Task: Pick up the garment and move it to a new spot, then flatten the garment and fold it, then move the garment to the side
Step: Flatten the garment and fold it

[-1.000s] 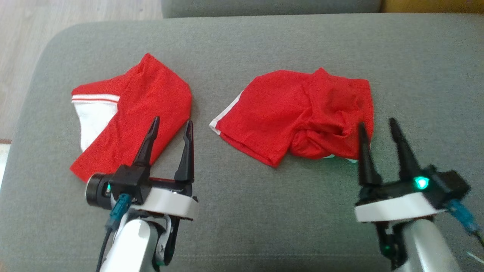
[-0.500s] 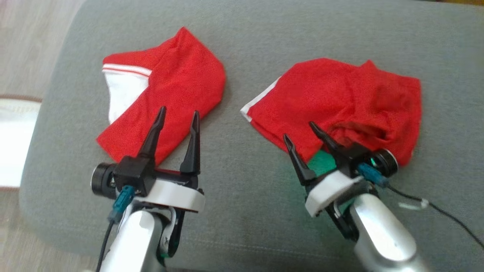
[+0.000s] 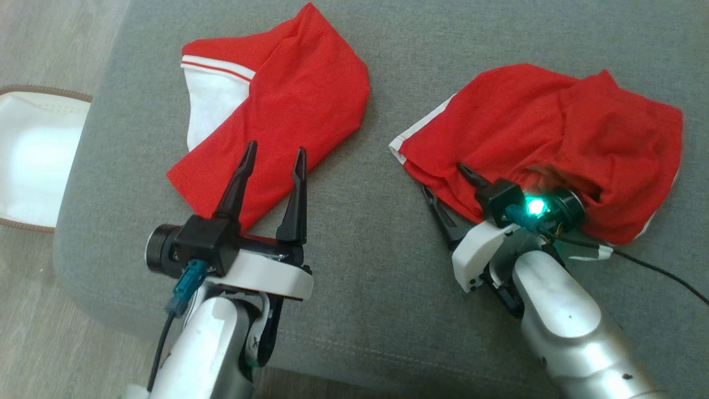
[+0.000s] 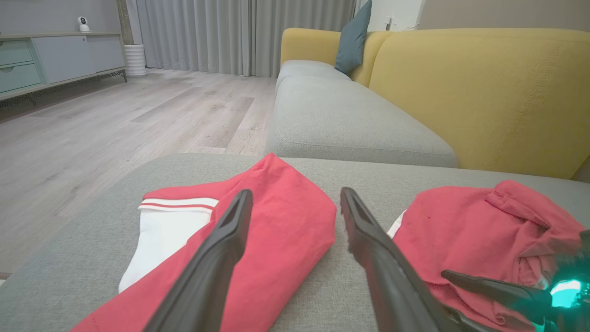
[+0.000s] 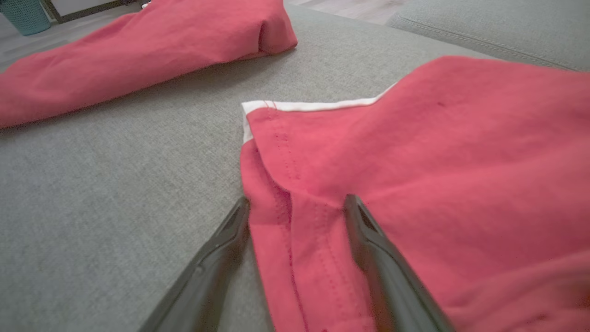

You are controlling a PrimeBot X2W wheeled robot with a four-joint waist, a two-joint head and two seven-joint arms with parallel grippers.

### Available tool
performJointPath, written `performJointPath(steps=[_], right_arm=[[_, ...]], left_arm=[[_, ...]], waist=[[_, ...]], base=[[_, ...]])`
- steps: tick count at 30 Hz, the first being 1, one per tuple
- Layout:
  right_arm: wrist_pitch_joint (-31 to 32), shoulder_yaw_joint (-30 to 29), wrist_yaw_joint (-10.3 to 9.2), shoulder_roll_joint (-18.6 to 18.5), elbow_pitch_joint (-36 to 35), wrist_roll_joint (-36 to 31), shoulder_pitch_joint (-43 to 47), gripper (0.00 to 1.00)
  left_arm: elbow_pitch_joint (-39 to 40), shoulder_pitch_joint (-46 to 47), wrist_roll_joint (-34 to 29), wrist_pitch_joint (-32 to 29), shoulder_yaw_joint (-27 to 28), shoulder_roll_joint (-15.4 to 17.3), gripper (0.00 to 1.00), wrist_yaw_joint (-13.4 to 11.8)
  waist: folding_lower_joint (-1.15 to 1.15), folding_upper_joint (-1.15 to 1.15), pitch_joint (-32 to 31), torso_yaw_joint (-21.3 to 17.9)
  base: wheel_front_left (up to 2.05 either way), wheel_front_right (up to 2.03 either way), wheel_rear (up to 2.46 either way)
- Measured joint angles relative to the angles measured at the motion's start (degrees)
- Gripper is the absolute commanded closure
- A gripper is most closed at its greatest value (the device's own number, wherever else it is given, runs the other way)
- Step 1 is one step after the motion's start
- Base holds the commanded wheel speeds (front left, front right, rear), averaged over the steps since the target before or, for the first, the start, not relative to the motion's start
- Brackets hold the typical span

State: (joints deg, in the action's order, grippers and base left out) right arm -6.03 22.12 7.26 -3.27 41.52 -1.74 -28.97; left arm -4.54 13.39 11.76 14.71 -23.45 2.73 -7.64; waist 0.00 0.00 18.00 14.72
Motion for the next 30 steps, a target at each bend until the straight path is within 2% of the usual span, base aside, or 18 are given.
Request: performJointPath(steps=[2, 3, 4, 13, 20, 24, 28, 30], right_arm=[[0.0, -0.1, 0.01, 0.0, 0.9, -0.5, -0.9, 0.00], [0.0, -0.2, 0.02, 0.1, 1.1, -0.5, -1.1, 0.55], [0.0, -0.3, 0.02, 0.1, 1.3, -0.5, -1.2, 1.00], [-3.7, 2.0, 0.02, -0.3, 1.5, 3.9, -1.9, 1.00], [-6.3, 9.0, 0.02, -0.7, -8.4, 12.5, -2.4, 1.00], [-6.7, 10.7, 0.02, -0.7, -14.1, 16.8, -3.7, 1.00], [-7.1, 8.6, 0.02, -0.7, -21.1, 20.0, -6.9, 1.00], [-6.9, 3.2, 0.02, -0.7, -24.9, 20.7, -8.3, 1.00]], left_arm=[[0.0, 0.1, 0.0, 0.0, 0.0, 0.0, 0.00, 0.0], [0.0, 0.1, 0.0, 0.0, 0.0, 0.0, 0.00, 0.0], [0.0, 0.1, 0.0, 0.0, 0.0, 0.0, 0.00, -0.2], [-0.2, 0.4, 0.0, 0.0, 0.0, 0.0, 0.00, -0.4], [-0.5, -0.1, 0.0, 0.0, 0.3, 0.0, 0.00, -0.4], [-0.5, -1.1, -0.1, 0.0, 0.7, 0.0, 0.00, -0.4], [-0.5, -3.0, -0.3, 0.0, 1.6, 0.0, 0.00, -0.5], [-0.4, -3.8, -0.7, 0.0, 1.8, 0.0, 0.00, -0.4]], waist=[[0.00, 0.00, 0.2, 0.1], [0.00, 0.00, 0.3, 0.1], [0.00, 0.00, 0.3, 0.1], [0.00, 0.00, -1.5, -1.1], [0.00, 0.00, -5.2, -2.6], [-0.01, 0.00, -6.9, -3.6], [-0.01, 0.00, -8.6, -5.4], [-0.01, 0.00, -9.3, -6.8]], base=[[0.00, 0.00, 0.00], [0.00, 0.00, 0.00], [0.00, 0.00, 0.00], [0.00, 0.00, 0.00], [0.00, 0.00, 0.00], [0.00, 0.00, 0.00], [0.00, 0.00, 0.00], [0.00, 0.00, 0.00]])
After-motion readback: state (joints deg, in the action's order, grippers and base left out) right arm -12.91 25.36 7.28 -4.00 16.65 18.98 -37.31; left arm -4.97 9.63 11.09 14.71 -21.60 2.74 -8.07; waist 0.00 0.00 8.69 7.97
